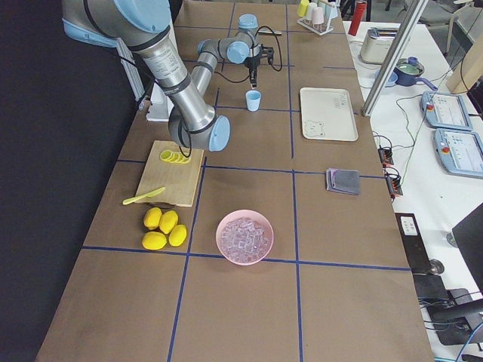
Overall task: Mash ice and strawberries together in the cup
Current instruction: 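Lower the right gripper into the cup and release the ice cube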
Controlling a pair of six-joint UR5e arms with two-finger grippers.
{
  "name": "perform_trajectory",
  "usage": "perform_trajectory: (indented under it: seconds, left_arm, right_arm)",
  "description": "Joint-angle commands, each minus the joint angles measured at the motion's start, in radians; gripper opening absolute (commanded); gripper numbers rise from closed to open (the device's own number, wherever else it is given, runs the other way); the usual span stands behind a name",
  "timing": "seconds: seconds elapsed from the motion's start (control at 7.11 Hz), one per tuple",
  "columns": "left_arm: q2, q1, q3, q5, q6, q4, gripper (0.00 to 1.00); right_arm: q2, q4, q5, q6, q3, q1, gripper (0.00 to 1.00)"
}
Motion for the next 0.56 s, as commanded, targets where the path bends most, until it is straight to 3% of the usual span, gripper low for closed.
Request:
perform_trajectory:
  seconds: [0.0, 0.14, 0.28, 0.42]
  left_arm:
    - [0.001, -0.001, 0.01, 0.0, 0.002, -0.002, 1.0]
    - [0.001, -0.001, 0.01, -0.002, 0.002, -0.002, 1.0]
    - [0.001, -0.001, 0.01, -0.002, 0.002, -0.002, 1.0]
    - [0.001, -0.001, 0.01, -0.002, 0.002, -0.002, 1.0]
  right_arm:
    - [-0.011, 0.0, -0.018, 0.006, -0.027, -0.012, 0.05]
    - [-0.008, 0.0, -0.017, 0.006, -0.032, -0.012, 0.35]
    - [-0.014, 0.001, -0.023, 0.006, -0.029, -0.017, 0.98]
    - [-0.009, 0.001, -0.021, 0.006, -0.032, -0.023, 0.99]
